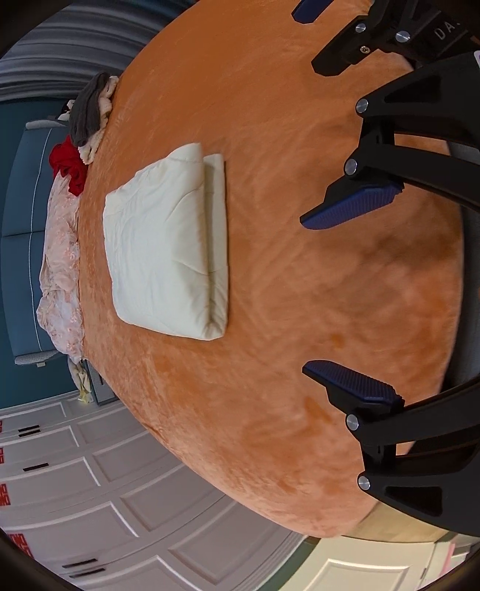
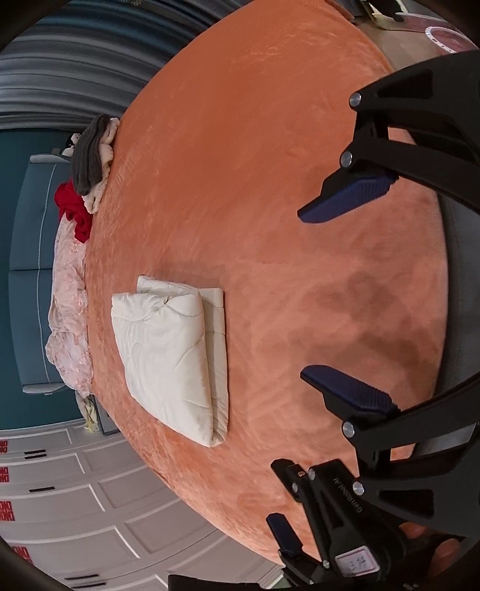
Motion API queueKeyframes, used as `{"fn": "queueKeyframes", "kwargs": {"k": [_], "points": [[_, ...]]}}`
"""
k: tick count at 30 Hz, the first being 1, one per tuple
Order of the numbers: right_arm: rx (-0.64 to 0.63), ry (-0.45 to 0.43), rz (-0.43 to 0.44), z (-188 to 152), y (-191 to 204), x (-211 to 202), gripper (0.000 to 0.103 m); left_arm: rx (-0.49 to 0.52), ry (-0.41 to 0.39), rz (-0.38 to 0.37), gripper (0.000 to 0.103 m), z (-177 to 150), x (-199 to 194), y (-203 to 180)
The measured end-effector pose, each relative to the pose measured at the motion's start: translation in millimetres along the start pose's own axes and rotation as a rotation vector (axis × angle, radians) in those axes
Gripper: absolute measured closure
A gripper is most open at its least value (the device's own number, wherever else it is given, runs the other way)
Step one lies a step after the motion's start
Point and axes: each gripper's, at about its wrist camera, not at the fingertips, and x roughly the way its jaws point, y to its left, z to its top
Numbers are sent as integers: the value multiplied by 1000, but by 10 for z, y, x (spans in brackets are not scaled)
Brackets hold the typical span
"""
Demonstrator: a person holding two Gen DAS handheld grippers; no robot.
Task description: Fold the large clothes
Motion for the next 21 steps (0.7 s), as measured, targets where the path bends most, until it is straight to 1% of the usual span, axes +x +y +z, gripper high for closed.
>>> {"fn": "queueKeyframes", "kwargs": {"k": [8,14,21], "points": [[-18,-19,-7,-127,76,-163,24,5,-8,18,32,-167,-173,-90],[-24,-27,-9,-165,113,-226,24,-21,-8,24,32,-204,-224,-49],[-27,-31,-12,-201,149,-266,24,-27,-18,38,32,-245,-260,-32]]}}
